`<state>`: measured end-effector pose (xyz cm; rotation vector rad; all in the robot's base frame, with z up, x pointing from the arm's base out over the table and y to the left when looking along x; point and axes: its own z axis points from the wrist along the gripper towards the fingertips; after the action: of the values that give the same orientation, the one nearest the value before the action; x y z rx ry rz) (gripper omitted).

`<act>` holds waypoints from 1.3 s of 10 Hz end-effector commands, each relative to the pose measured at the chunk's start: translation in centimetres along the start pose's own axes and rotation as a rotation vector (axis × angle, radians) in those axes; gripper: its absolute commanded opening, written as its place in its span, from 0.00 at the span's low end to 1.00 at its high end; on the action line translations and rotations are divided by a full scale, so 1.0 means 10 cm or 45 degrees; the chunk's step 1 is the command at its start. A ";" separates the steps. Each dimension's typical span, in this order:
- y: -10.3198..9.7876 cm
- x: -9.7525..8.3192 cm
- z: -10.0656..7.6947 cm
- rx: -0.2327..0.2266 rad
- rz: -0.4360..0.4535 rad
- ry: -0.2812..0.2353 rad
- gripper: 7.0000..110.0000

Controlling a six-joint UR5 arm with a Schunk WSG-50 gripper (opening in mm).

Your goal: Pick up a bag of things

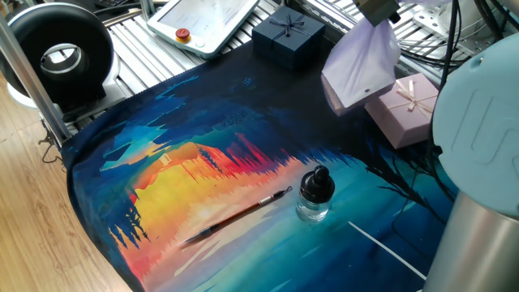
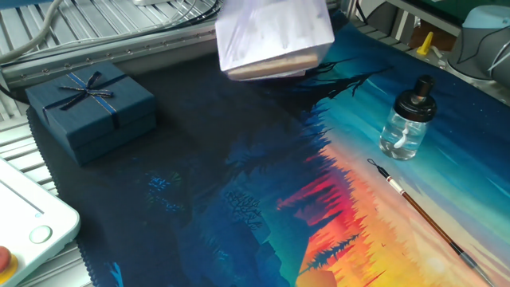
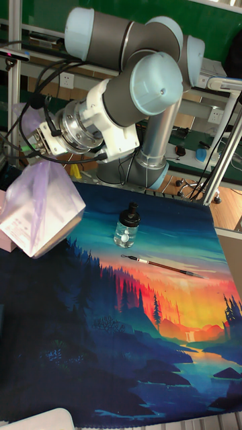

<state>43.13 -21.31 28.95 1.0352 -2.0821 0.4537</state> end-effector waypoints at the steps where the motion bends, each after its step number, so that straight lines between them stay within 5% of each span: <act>1: 0.03 -0.04 -0.01 -0.007 -0.001 -0.017 0.00; 13: 0.01 0.03 0.01 -0.008 -0.008 0.020 0.00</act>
<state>42.98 -21.51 29.12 1.0311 -2.0662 0.4581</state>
